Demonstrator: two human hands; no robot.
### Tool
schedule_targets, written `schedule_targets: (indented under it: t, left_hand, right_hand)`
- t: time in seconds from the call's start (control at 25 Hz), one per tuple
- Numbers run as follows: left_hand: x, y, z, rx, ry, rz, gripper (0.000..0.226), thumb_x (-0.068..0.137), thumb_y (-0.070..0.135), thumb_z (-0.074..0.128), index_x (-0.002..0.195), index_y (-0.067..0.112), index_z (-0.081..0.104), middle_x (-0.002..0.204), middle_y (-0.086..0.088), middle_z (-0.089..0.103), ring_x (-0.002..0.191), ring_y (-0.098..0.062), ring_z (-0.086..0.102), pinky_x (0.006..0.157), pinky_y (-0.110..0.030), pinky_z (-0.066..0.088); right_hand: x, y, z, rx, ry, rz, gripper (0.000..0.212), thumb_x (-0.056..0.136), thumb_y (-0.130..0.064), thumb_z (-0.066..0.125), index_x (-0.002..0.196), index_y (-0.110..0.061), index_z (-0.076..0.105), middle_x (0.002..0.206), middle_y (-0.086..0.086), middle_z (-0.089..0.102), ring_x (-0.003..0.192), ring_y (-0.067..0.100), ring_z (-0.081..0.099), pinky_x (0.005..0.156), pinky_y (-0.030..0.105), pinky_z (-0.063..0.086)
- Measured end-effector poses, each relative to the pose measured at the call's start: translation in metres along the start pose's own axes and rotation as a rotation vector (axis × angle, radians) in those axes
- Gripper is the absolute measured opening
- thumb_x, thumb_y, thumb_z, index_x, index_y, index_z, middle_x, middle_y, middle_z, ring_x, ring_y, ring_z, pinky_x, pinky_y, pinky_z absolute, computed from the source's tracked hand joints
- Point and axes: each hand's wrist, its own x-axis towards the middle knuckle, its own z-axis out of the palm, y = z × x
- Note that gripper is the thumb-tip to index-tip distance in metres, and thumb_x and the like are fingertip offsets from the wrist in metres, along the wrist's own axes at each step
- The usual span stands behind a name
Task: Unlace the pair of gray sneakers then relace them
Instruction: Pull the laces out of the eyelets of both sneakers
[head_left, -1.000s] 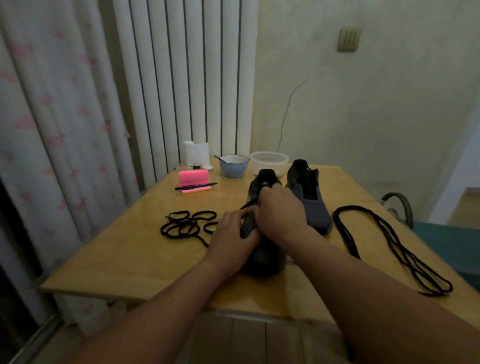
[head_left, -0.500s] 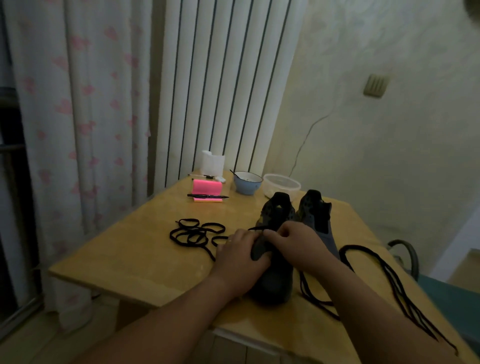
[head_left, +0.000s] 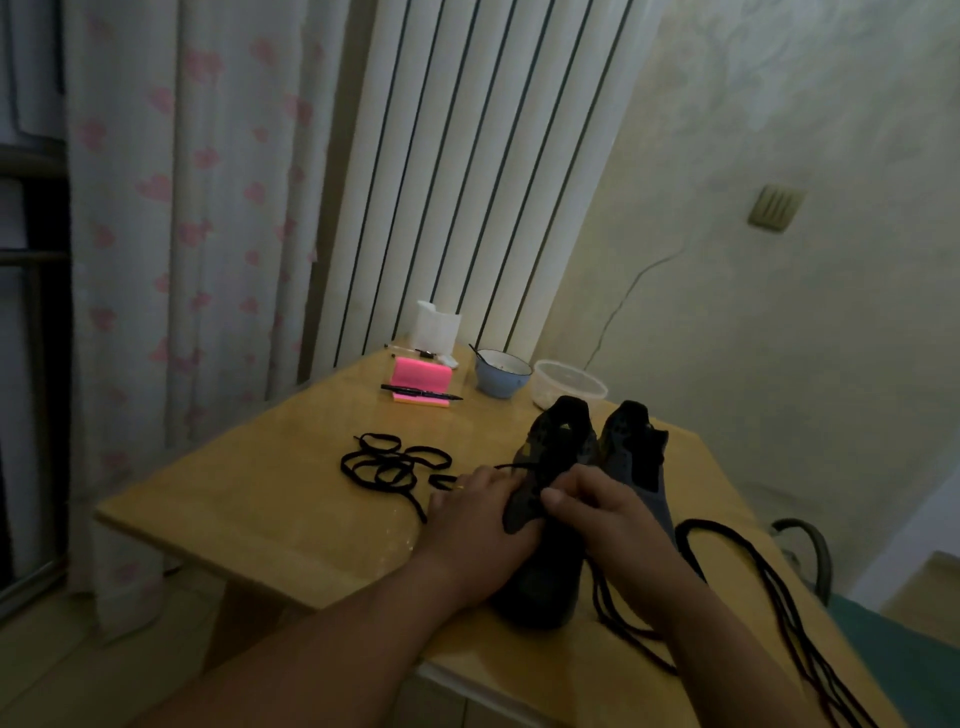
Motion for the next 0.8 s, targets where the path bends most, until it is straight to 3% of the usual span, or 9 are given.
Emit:
schedule_targets:
  t: [0.08,0.24,0.32,0.4,0.52,0.68,0.8]
  left_hand:
    - [0.003,0.0,0.001,0.031,0.003,-0.012,0.059,0.094,0.065,0.049,0.148,0.042,0.045,0.14,0.012,0.047,0.13,-0.015,0.045,0.108,-0.044,0.033]
    - [0.003,-0.003,0.003,0.027,-0.004,-0.031,0.067,0.094,0.065,0.052,0.154,0.039,0.039,0.146,0.011,0.046,0.135,-0.016,0.042,0.108,-0.044,0.032]
    - [0.003,-0.002,0.003,0.028,-0.011,-0.018,0.065,0.092,0.067,0.05,0.151,0.042,0.04,0.147,0.013,0.046,0.136,-0.016,0.041,0.108,-0.046,0.032]
    - [0.003,-0.001,0.003,0.015,-0.006,-0.007,0.064,0.089,0.072,0.047,0.147,0.048,0.041,0.148,0.017,0.047,0.139,-0.014,0.038,0.109,-0.049,0.032]
    - [0.005,-0.002,0.004,0.025,-0.01,-0.004,0.065,0.088,0.074,0.047,0.147,0.048,0.041,0.147,0.018,0.049,0.142,-0.014,0.037,0.109,-0.05,0.032]
    - [0.005,-0.002,0.003,0.05,-0.02,-0.007,0.061,0.091,0.069,0.048,0.147,0.044,0.043,0.149,0.016,0.048,0.141,-0.016,0.037,0.11,-0.051,0.029]
    - [0.004,-0.001,0.003,0.062,-0.019,-0.026,0.069,0.092,0.071,0.047,0.153,0.04,0.04,0.156,0.014,0.044,0.144,-0.016,0.036,0.112,-0.049,0.027]
  right_hand:
    - [-0.003,0.002,-0.009,0.035,0.002,0.079,0.029,0.103,-0.029,0.062,0.08,-0.011,0.058,0.082,0.004,0.061,0.076,0.019,0.057,0.071,0.033,0.044]
    - [0.031,-0.012,0.002,-0.715,0.156,0.107,0.044,0.099,-0.064,0.053,0.086,-0.023,0.061,0.078,-0.002,0.066,0.07,0.015,0.064,0.06,0.034,0.05]
    - [0.047,-0.018,0.011,-0.977,0.16,0.044,0.04,0.1,-0.063,0.05,0.083,-0.027,0.055,0.078,-0.003,0.064,0.069,0.014,0.061,0.059,0.032,0.051]
    - [0.057,-0.018,0.015,-1.064,0.112,0.011,0.034,0.104,-0.051,0.051,0.079,-0.028,0.049,0.082,-0.002,0.061,0.073,0.016,0.058,0.067,0.035,0.056]
    - [0.049,-0.02,0.012,-0.895,0.104,-0.085,0.032,0.103,-0.042,0.058,0.075,-0.03,0.049,0.091,-0.003,0.053,0.084,0.017,0.054,0.073,0.036,0.052]
    - [0.0,-0.036,0.007,-0.262,0.024,-0.231,0.023,0.101,-0.031,0.064,0.084,-0.017,0.063,0.09,0.004,0.057,0.08,0.014,0.056,0.066,0.028,0.045]
    - [-0.018,-0.026,-0.002,-0.215,-0.033,-0.081,0.035,0.102,-0.033,0.062,0.084,-0.003,0.063,0.076,0.01,0.061,0.068,0.016,0.06,0.066,0.038,0.051]
